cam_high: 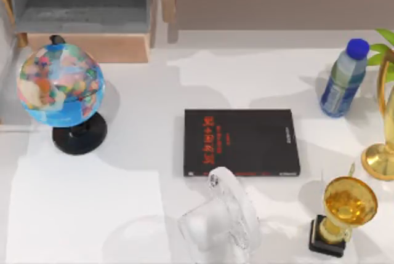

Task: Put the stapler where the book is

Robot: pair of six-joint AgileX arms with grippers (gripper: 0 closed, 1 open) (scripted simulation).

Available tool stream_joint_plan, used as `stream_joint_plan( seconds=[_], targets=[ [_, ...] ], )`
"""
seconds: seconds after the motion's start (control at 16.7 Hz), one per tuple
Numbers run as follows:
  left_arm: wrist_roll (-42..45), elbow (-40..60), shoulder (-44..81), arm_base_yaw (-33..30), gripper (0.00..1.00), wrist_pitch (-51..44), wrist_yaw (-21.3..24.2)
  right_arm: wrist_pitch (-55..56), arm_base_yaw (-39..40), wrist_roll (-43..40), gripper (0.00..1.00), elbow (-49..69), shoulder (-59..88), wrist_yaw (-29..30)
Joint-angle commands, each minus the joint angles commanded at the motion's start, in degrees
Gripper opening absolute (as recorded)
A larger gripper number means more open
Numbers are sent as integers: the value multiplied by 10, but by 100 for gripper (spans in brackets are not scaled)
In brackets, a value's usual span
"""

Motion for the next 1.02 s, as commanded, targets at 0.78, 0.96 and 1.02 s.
stream_joint_plan(
  seconds=[0.78,0.96,1.02],
  targets=[
    [-389,-60,-36,-465,0,16,-52,0,0,0,100,0,0,0],
    [-463,-82,9,-542,0,27,-48,0,0,0,100,0,0,0],
    [-482,-89,23,-559,0,30,-46,0,0,0,100,0,0,0]
  ],
)
